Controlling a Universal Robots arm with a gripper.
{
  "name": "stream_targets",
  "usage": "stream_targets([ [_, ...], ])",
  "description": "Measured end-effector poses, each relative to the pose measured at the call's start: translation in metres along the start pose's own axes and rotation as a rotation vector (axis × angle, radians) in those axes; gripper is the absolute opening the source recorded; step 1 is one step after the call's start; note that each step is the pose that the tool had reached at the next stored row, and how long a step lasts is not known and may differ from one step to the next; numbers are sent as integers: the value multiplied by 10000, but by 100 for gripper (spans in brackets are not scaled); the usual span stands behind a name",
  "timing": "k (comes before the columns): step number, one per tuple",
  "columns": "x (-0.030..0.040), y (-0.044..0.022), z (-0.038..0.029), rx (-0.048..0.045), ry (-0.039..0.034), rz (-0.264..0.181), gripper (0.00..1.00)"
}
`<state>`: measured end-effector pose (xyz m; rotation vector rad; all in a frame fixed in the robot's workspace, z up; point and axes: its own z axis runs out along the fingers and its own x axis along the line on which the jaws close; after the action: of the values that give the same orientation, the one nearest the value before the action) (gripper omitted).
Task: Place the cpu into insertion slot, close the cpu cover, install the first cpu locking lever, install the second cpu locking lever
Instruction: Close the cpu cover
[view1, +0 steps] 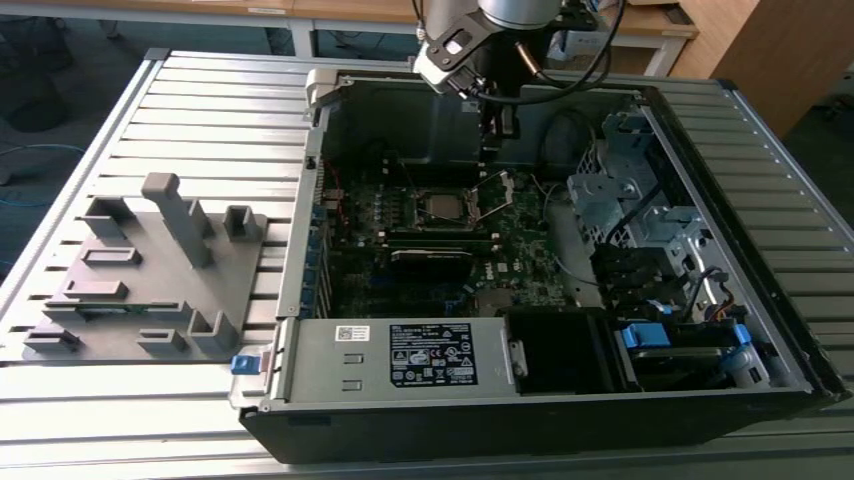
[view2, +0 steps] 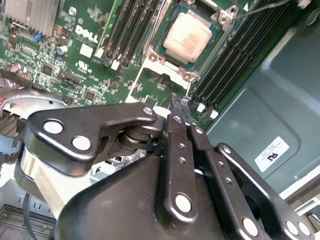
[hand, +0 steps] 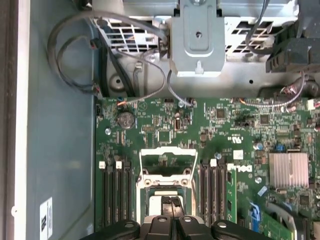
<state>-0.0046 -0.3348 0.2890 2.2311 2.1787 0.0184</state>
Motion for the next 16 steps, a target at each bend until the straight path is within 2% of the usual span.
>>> stream_targets([
  [6,3,113,7,0,-1,0,10],
  [16,9,372,23,0,0,0,10],
])
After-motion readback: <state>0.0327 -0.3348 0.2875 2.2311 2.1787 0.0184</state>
